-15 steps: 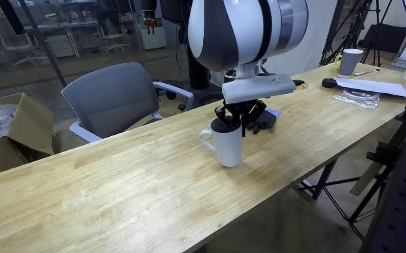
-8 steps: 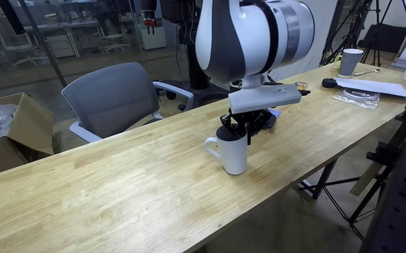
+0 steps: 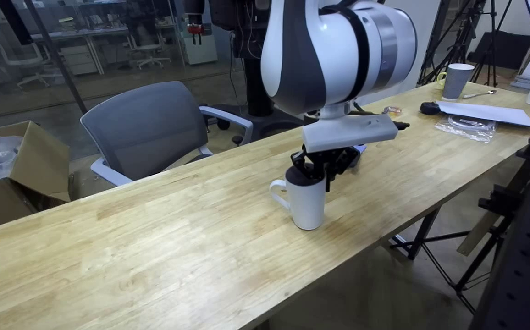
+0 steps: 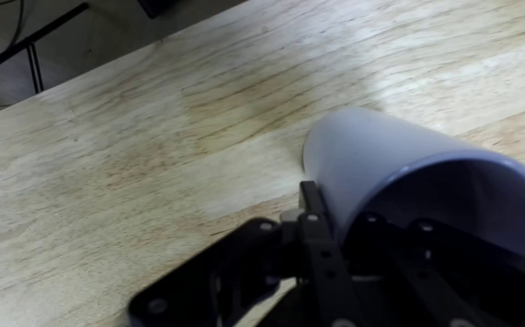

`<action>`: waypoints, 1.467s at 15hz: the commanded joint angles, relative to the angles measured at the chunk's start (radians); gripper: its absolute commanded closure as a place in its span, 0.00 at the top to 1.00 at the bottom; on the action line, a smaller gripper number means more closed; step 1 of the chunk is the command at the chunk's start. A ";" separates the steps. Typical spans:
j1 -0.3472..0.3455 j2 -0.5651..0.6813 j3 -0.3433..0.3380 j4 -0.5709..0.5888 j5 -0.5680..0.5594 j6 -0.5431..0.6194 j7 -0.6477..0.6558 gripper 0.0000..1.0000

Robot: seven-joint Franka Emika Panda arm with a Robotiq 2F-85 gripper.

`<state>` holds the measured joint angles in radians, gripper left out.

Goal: Put the mug towards the edge of the table

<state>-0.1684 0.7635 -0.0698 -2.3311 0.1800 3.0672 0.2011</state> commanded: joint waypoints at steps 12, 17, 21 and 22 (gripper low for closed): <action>-0.090 -0.003 0.068 -0.027 0.029 0.088 -0.020 0.36; -0.049 -0.003 0.033 -0.021 0.027 0.074 -0.009 0.69; 0.044 -0.013 -0.047 -0.010 0.025 0.037 0.010 0.95; 0.067 -0.017 -0.066 -0.008 0.024 0.031 0.014 0.99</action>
<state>-0.1814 0.7681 -0.0740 -2.3441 0.1957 3.1313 0.1893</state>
